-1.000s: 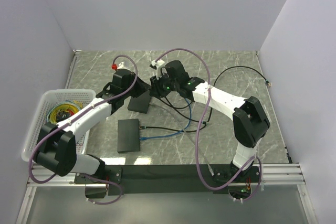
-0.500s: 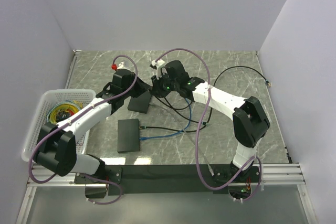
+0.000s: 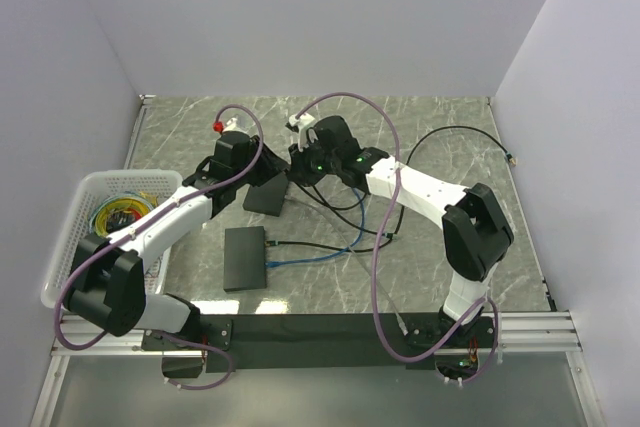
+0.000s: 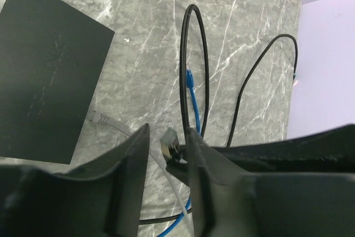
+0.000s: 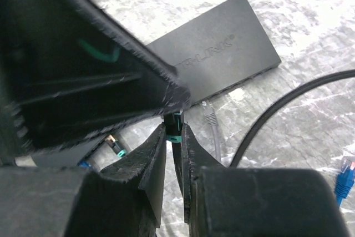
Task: Insert the plug into the switch port
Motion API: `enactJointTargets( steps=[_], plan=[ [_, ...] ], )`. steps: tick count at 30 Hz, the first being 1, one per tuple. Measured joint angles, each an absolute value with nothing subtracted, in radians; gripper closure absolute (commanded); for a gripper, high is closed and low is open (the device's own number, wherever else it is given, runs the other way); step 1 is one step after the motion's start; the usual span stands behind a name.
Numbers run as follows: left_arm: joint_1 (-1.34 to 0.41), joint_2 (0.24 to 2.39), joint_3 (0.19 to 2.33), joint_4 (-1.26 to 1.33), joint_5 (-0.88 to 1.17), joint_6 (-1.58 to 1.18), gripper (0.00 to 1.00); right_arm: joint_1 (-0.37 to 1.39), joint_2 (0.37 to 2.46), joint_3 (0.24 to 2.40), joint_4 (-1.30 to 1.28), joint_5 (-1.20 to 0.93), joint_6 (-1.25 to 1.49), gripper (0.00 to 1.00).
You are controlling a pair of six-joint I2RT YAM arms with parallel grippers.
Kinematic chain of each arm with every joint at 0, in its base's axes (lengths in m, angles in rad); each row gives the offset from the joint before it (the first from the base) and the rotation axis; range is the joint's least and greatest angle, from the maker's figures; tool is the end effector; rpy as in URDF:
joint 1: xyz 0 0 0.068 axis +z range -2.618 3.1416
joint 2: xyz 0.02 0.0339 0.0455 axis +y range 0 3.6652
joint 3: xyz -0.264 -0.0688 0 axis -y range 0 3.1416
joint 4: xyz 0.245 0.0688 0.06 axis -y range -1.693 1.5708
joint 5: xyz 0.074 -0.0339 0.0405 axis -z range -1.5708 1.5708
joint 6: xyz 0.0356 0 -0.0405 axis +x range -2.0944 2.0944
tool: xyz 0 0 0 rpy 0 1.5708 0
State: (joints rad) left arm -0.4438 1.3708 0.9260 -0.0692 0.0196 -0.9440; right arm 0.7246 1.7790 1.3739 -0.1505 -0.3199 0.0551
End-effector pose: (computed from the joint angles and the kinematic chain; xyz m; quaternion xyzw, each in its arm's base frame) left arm 0.2796 -0.1337 0.2671 -0.2089 0.8379 -0.3289 0.3821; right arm 0.3033 0.2834 0.2735 -0.3566 0.7894 0.3111 0.3910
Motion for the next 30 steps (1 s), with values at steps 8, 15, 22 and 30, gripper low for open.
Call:
enactJointTargets(
  steps=[8,15,22,30],
  plan=[
    [-0.422,1.358,0.926,-0.088,0.019,-0.899,0.35,0.727,1.828,1.373,-0.152,-0.261,0.072,1.0],
    [-0.311,1.314,0.897,-0.086,0.019,-0.868,0.31,0.727,1.916,1.373,-0.185,-0.2,0.106,1.0],
    [-0.212,1.325,0.85,-0.044,0.021,-0.797,0.3,0.723,2.032,1.411,-0.242,-0.115,0.119,1.0],
    [-0.154,1.49,0.844,0.077,0.026,-0.712,0.32,0.693,2.092,1.496,-0.287,-0.086,0.121,1.0]
  ],
)
